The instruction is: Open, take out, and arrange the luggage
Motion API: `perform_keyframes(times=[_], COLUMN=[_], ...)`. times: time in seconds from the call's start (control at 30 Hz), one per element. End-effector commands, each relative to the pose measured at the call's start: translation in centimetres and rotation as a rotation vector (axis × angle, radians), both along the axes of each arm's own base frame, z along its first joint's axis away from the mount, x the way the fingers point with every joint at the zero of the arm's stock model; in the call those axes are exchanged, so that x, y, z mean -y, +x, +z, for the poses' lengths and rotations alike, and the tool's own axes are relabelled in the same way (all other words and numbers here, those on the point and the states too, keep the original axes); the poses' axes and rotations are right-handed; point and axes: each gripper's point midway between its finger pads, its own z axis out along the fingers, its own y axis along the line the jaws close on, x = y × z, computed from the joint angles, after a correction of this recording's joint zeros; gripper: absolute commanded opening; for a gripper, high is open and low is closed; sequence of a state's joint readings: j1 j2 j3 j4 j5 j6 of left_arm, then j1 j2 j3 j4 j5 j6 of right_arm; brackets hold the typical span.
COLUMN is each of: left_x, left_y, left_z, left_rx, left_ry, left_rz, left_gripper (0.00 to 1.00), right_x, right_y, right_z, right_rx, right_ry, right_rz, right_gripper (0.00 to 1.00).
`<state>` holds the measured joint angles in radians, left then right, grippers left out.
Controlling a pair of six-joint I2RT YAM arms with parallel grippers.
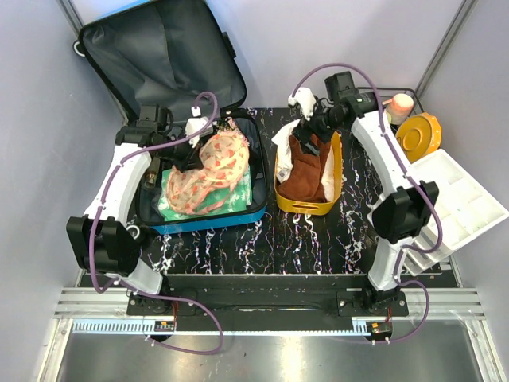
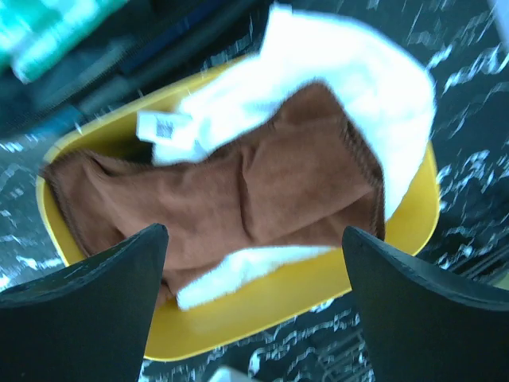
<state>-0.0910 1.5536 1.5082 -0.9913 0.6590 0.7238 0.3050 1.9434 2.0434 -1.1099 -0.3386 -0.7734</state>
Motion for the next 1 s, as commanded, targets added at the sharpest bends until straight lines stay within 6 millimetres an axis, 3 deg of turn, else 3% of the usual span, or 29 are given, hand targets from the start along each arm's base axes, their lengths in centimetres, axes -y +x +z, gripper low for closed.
perform_keyframes(times=[0.0,0.07,0.23,0.37,0.43,0.47,0.5,0.53,0.57,0.67,0.73,0.8,0.87,0.97], left_x=[4.1,5.3,9.6,14.8,16.5,17.4,17.6,17.5,17.1,14.9,13.4,10.6,8.1,5.0], left_y=[0.0,0.9,2.7,3.0,3.0,2.5,2.2,1.2,1.3,0.3,0.2,-0.1,-0.3,-0.3], left_z=[4.3,4.1,4.2,5.1,3.8,3.6,3.4,2.5,3.6,5.8,7.1,7.9,7.9,6.7], left_rx=[0.105,0.133,0.216,0.259,0.238,0.241,0.232,0.17,0.173,0.128,0.154,0.187,0.203,0.167], left_ry=[-0.091,-0.073,-0.079,-0.124,-0.125,-0.117,-0.109,-0.105,-0.112,-0.193,-0.209,-0.207,-0.199,-0.192], left_rz=[-0.079,-0.097,-0.171,-0.267,-0.319,-0.362,-0.387,-0.416,-0.417,-0.372,-0.33,-0.259,-0.191,-0.095], left_gripper=[0.0,0.0,0.0,0.0,0.0,0.01,0.12,0.29,0.61,0.93,0.97,0.99,0.99,0.99], right_x=[-3.7,-3.8,-2.5,1.9,4.0,4.2,4.2,4.1,3.5,1.5,0.4,-2.2,-5.2,-7.8], right_y=[-0.7,-0.7,-0.1,1.5,1.6,1.3,1.0,0.4,-0.4,-2.5,-3.2,-4.5,-5.4,-6.0], right_z=[8.3,9.2,8.9,8.9,8.7,8.9,9.2,9.1,9.5,8.6,7.7,6.9,6.4,4.3], right_rx=[0.154,0.18,0.218,0.166,0.145,0.149,0.155,0.142,0.154,0.14,0.134,0.144,0.187,0.201], right_ry=[0.269,0.281,0.221,0.262,0.258,0.253,0.246,0.241,0.251,0.175,0.126,0.105,0.065,0.025], right_rz=[0.07,0.079,0.027,-0.172,-0.224,-0.199,-0.178,-0.151,-0.076,0.086,0.141,0.261,0.373,0.484], right_gripper=[1.0,1.0,1.0,1.0,1.0,1.0,1.0,1.0,1.0,1.0,1.0,1.0,1.0,1.0])
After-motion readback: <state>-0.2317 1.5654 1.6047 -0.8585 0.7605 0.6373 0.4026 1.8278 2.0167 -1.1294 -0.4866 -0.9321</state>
